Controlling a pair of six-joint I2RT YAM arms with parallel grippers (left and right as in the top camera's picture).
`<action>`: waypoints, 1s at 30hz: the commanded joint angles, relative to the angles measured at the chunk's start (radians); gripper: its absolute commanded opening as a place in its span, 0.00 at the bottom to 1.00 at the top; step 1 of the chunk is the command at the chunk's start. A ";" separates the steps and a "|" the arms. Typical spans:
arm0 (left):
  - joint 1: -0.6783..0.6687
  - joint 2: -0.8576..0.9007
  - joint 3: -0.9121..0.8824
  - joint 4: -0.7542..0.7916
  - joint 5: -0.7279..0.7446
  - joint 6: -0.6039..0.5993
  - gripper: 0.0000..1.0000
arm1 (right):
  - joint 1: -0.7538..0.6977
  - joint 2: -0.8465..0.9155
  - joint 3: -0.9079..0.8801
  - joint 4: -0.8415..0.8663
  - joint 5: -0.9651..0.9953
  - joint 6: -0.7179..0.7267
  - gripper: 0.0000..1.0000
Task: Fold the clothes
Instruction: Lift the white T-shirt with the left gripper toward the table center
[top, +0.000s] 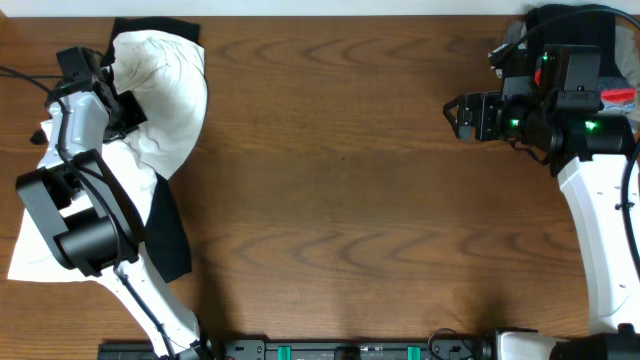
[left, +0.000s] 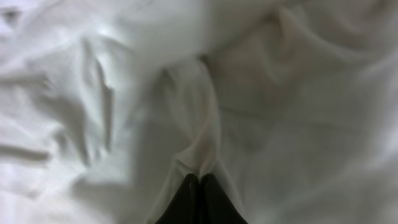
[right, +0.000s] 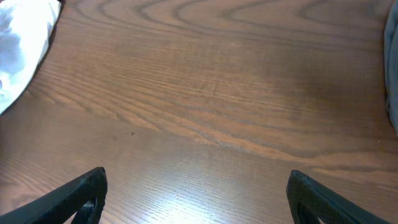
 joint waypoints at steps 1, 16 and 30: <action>-0.027 -0.116 0.040 -0.024 0.111 -0.014 0.06 | 0.018 -0.005 0.019 0.000 -0.004 -0.012 0.90; -0.416 -0.446 0.040 -0.006 0.240 -0.053 0.06 | 0.017 -0.005 0.019 0.032 0.005 -0.012 0.84; -0.751 -0.447 0.039 0.098 0.235 -0.127 0.06 | -0.067 -0.005 0.019 0.038 0.014 0.019 0.82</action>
